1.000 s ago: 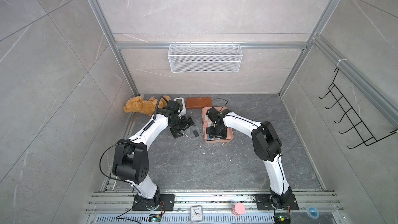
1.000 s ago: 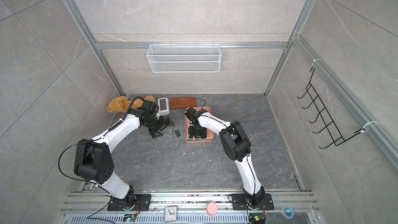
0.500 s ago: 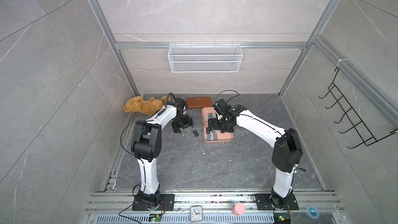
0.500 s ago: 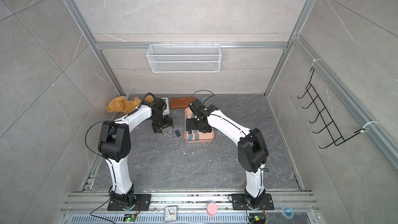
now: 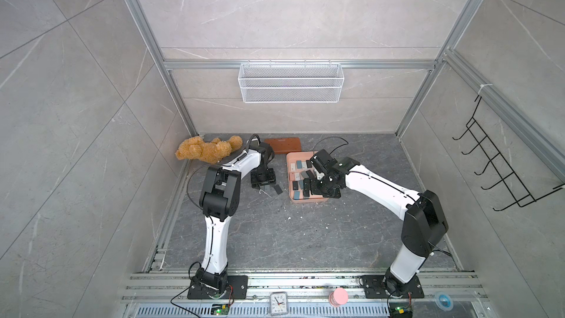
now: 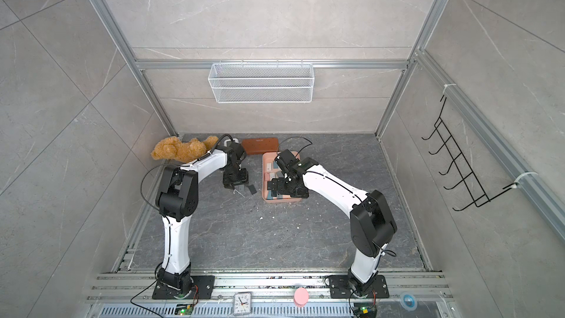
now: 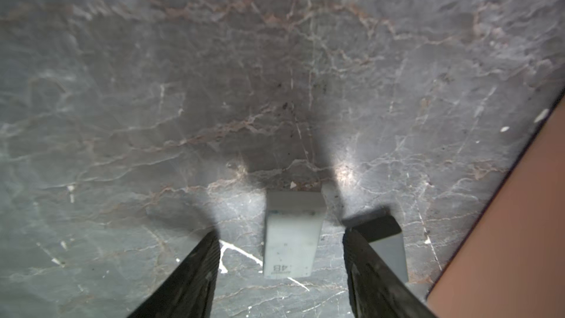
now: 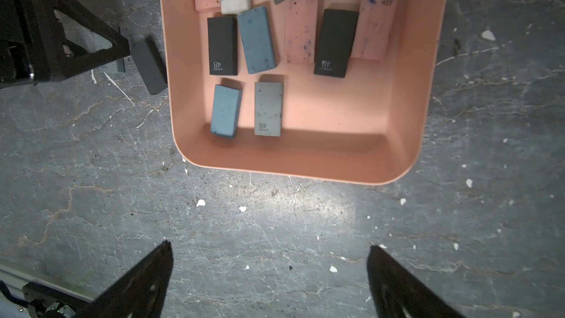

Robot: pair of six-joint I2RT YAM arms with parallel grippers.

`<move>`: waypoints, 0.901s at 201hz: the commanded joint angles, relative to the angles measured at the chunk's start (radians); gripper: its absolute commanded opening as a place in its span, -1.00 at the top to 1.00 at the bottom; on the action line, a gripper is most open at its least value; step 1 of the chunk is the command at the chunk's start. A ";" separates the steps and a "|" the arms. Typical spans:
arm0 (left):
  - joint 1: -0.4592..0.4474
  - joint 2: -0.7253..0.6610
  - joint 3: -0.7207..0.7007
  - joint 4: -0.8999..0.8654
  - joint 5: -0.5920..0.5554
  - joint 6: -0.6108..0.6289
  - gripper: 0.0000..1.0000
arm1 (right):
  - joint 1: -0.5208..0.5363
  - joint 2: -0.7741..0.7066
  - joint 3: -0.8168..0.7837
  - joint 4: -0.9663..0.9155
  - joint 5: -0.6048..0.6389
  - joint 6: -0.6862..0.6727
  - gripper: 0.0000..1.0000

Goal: Put the eraser in the storage box
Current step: Pick up the eraser from the center of the board.

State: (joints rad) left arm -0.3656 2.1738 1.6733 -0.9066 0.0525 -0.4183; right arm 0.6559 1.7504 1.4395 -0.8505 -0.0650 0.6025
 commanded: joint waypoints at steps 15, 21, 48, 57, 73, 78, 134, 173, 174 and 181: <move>-0.030 0.066 0.040 -0.076 -0.092 0.061 0.00 | 0.002 -0.060 -0.042 0.008 0.014 0.017 -0.99; -0.032 0.070 0.039 -0.081 -0.104 0.063 0.07 | 0.002 -0.066 -0.049 0.008 0.014 0.019 -0.99; -0.038 0.072 0.018 -0.086 -0.137 0.068 0.34 | 0.002 -0.085 -0.068 0.015 0.017 0.025 -0.99; -0.039 0.070 0.013 -0.085 -0.142 0.070 0.39 | 0.002 -0.089 -0.069 0.016 0.016 0.027 -0.99; -0.041 0.059 0.014 -0.081 -0.145 0.070 0.55 | 0.002 -0.095 -0.071 0.016 0.016 0.026 -0.99; -0.040 0.054 0.014 -0.080 -0.141 0.067 0.59 | 0.002 -0.095 -0.069 0.015 0.016 0.026 -0.99; -0.044 -0.057 0.031 -0.055 -0.055 -0.024 0.71 | -0.001 -0.113 -0.032 -0.006 0.021 0.016 -0.99; -0.071 -0.118 0.047 -0.061 -0.033 -0.075 0.73 | -0.025 -0.141 -0.031 -0.020 0.027 -0.002 -0.99; -0.072 -0.119 0.048 -0.061 -0.032 -0.076 0.73 | -0.026 -0.143 -0.031 -0.020 0.027 -0.002 -0.99; -0.079 -0.129 0.050 -0.063 -0.025 -0.088 0.73 | -0.032 -0.148 -0.031 -0.022 0.027 -0.007 -0.99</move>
State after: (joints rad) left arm -0.4210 2.1426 1.7065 -0.9398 -0.0116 -0.4503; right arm 0.6453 1.6501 1.3849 -0.8421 -0.0578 0.6098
